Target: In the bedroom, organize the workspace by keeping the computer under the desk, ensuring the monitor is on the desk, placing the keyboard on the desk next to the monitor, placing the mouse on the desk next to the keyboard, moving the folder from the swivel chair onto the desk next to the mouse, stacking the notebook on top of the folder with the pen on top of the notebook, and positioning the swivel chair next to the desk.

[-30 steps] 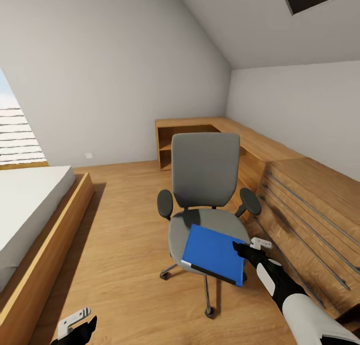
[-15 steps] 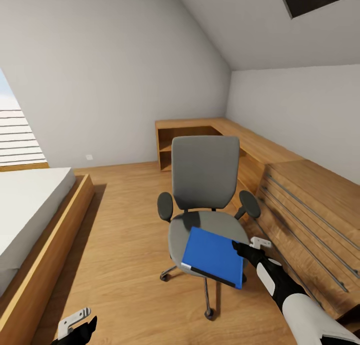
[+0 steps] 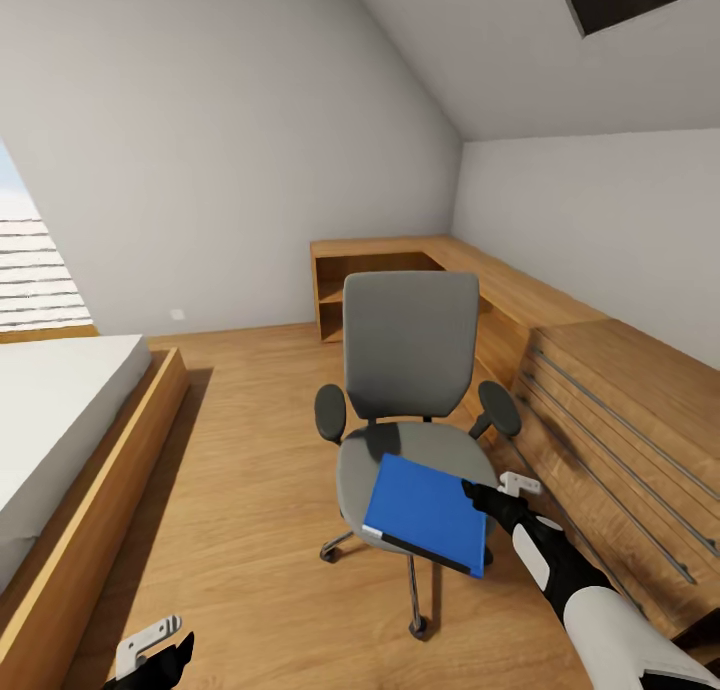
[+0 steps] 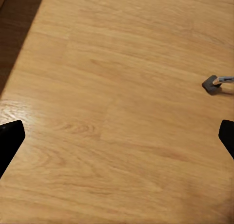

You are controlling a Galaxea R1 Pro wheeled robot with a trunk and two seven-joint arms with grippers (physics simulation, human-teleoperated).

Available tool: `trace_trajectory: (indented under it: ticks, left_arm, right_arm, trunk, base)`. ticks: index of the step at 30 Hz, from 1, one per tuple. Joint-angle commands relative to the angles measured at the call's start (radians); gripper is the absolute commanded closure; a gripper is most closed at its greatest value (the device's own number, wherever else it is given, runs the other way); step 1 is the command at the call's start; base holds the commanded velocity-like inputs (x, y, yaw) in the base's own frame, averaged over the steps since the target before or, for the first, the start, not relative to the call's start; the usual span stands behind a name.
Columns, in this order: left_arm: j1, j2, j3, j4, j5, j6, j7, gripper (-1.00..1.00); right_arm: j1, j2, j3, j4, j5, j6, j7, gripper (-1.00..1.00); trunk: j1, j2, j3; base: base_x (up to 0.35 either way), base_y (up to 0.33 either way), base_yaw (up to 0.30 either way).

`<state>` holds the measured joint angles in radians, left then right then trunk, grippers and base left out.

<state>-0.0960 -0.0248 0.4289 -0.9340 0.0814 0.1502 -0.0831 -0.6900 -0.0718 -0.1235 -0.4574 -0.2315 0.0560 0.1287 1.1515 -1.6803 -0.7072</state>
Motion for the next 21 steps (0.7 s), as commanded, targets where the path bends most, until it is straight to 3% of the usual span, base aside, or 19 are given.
trace_trajectory:
  ticks: [1,13,21]
  left_arm:
    - [-0.001,-0.001,0.004,-0.002,0.008,0.008,-0.007,-1.00]
    - [-0.001,-0.001,0.004,0.000,0.008,0.007,-0.009,-1.00]
    - [-0.001,-0.001,0.002,0.021,0.006,0.006,-0.010,-1.00]
  right_arm:
    - [0.000,0.001,-0.004,-0.001,-0.008,0.006,0.006,-1.00]
    - [0.000,0.004,-0.004,-0.001,-0.008,0.003,0.006,-1.00]
    - [0.000,0.003,-0.004,-0.001,-0.008,0.000,0.006,-1.00]
  trunk:
    - [0.000,0.000,-0.001]
    - [0.000,0.000,-0.001]
    - [0.000,0.000,-0.001]
  base:
    - [0.000,0.000,-0.063]
    - [0.000,0.011,-0.220]
    - [0.000,0.201,-0.226]
